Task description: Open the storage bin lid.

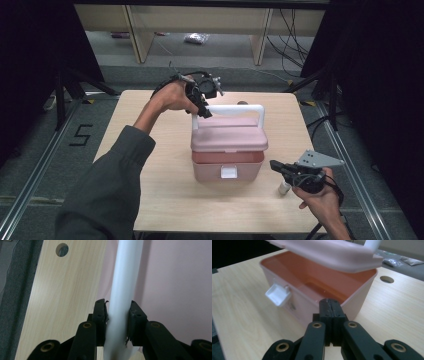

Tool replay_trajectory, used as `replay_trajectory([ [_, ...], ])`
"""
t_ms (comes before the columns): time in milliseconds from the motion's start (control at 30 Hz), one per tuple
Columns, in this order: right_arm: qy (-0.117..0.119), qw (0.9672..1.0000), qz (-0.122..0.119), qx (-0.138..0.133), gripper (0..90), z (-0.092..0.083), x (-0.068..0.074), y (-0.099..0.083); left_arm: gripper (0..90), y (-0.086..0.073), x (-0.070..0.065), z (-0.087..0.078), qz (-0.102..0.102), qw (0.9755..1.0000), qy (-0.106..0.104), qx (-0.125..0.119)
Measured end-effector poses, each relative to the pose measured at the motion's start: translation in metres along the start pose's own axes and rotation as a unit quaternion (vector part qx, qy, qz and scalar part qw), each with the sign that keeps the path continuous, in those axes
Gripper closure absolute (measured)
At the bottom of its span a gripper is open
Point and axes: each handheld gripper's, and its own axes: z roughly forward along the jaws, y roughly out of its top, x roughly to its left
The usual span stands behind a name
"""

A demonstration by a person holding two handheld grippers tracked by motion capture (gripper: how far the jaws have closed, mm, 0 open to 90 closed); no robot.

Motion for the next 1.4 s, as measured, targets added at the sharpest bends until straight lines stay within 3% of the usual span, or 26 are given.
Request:
replay_trajectory([
  [167, 0.003, 0.9999, 0.007, 0.012, 90.0, 0.017, -0.009, 0.005, 71.7, 0.0, 0.0, 0.0, -0.002, 1.0, -0.001, -0.001],
  [267, 0.007, 0.9998, 0.015, -0.011, 90.0, 0.027, -0.015, 0.006, 71.8, 0.0, 0.001, 0.0, -0.001, 1.0, -0.002, 0.0],
  [367, 0.014, 0.9993, 0.031, -0.014, 90.0, 0.032, -0.017, 0.007, 71.8, 0.0, 0.0, 0.0, -0.001, 1.0, -0.002, 0.001],
  [567, 0.021, 0.999, 0.033, -0.02, 90.0, 0.043, -0.022, 0.012, 71.7, 0.0, 0.001, 0.0, -0.003, 1.0, -0.005, -0.001],
  [600, 0.022, 0.9994, 0.02, -0.017, 90.0, 0.043, -0.025, 0.014, 71.7, -0.001, 0.001, 0.0, -0.003, 1.0, -0.005, -0.001],
  [667, 0.027, 0.999, 0.028, -0.02, 90.0, 0.046, -0.025, 0.015, 71.7, -0.001, 0.001, 0.0, -0.003, 1.0, -0.004, -0.001],
  [767, 0.024, 0.9992, 0.015, -0.028, 90.0, 0.048, -0.028, 0.019, 71.6, -0.002, 0.001, -0.001, -0.007, 1.0, -0.004, -0.005],
  [800, 0.025, 0.9991, 0.026, -0.024, 90.0, 0.047, -0.026, 0.019, 71.6, -0.002, 0.002, -0.001, -0.006, 1.0, -0.006, -0.006],
  [833, 0.023, 0.9993, 0.013, -0.027, 90.0, 0.048, -0.028, 0.02, 71.4, -0.003, 0.002, -0.001, -0.01, 0.9999, -0.004, -0.008],
  [967, 0.021, 0.9991, 0.021, -0.03, 90.0, 0.049, -0.026, 0.018, 60.0, -0.007, 0.003, -0.002, -0.032, 0.9993, -0.004, -0.02],
  [1033, 0.019, 0.9991, 0.017, -0.033, 90.0, 0.049, -0.026, 0.018, 52.1, -0.008, 0.005, -0.006, -0.048, 0.9983, 0.008, -0.033],
  [1067, 0.024, 0.9989, 0.023, -0.034, 90.0, 0.048, -0.025, 0.018, 48.5, -0.009, 0.006, -0.009, -0.061, 0.9973, 0.011, -0.039],
  [1133, 0.018, 0.9991, 0.012, -0.037, 90.0, 0.048, -0.026, 0.019, 42.6, -0.013, 0.006, -0.013, -0.089, 0.9945, 0.016, -0.053],
  [1267, 0.022, 0.9993, 0.01, -0.028, 90.0, 0.047, -0.027, 0.019, 34.0, -0.021, 0.003, -0.022, -0.094, 0.9933, 0.026, -0.062],
  [1400, 0.018, 0.9992, 0.01, -0.034, 90.0, 0.048, -0.027, 0.019, 32.7, -0.032, -0.003, -0.034, -0.13, 0.9865, 0.038, -0.092],
])
